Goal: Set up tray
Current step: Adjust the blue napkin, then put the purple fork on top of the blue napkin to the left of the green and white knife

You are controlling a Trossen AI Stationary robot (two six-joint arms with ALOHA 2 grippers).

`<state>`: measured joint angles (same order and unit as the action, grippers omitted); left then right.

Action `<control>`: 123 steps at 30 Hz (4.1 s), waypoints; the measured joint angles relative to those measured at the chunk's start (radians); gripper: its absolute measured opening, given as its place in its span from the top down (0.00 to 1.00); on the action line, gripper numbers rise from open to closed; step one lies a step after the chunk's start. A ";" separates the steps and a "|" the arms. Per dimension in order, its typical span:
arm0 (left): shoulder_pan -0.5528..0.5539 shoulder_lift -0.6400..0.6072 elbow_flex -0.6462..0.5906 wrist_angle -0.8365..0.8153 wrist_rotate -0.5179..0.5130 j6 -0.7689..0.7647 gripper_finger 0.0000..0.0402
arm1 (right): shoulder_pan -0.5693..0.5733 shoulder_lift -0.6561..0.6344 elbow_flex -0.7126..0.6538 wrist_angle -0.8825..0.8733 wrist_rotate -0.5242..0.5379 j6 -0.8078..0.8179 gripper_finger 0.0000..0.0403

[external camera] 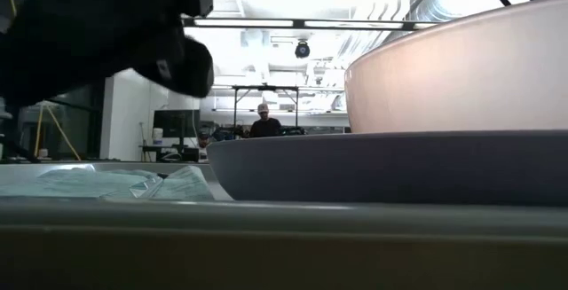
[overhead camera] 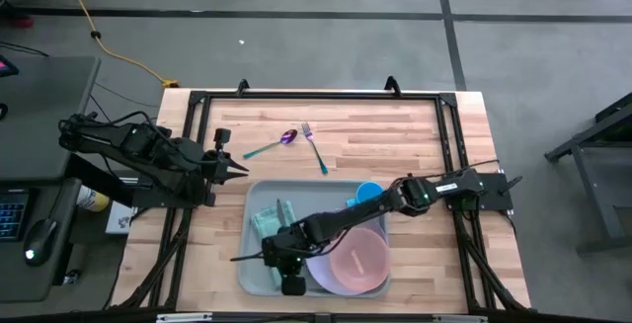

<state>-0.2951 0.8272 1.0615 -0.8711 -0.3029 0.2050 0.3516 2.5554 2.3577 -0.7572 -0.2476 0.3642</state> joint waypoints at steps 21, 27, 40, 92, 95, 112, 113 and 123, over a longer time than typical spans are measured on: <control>0.000 0.000 0.000 -0.030 -0.001 -0.002 0.82 | 0.003 0.000 -0.050 0.042 -0.067 -0.128 1.00; 0.000 0.000 0.000 -0.029 -0.001 -0.004 0.82 | 0.019 0.000 -0.083 0.084 -0.049 -0.116 1.00; 0.000 0.000 0.000 -0.029 -0.001 -0.010 0.82 | 0.015 0.020 -0.085 0.152 -0.023 -0.110 1.00; 0.000 0.000 0.000 -0.030 -0.007 -0.007 0.82 | -0.083 -0.029 -0.016 -0.081 0.215 0.099 1.00; 0.000 0.000 0.000 -0.032 -0.007 0.005 0.82 | -0.115 -0.065 -0.016 -0.251 0.325 0.245 1.00; 0.000 -0.217 -0.030 -0.129 -0.096 0.053 0.82 | -0.485 -0.263 -0.016 -0.532 0.388 0.277 1.00; 0.000 -0.245 -0.045 -0.126 -0.097 0.052 0.82 | -0.510 -0.261 -0.016 -0.536 0.362 0.269 1.00; 0.000 -0.395 -0.152 0.015 -0.100 0.008 0.82 | -0.613 -0.260 -0.204 -0.370 0.135 0.169 0.93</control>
<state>-0.2947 0.4323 0.9092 -0.8561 -0.4026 0.2133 -0.2615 2.2949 2.1532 -1.1267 -0.1127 0.5330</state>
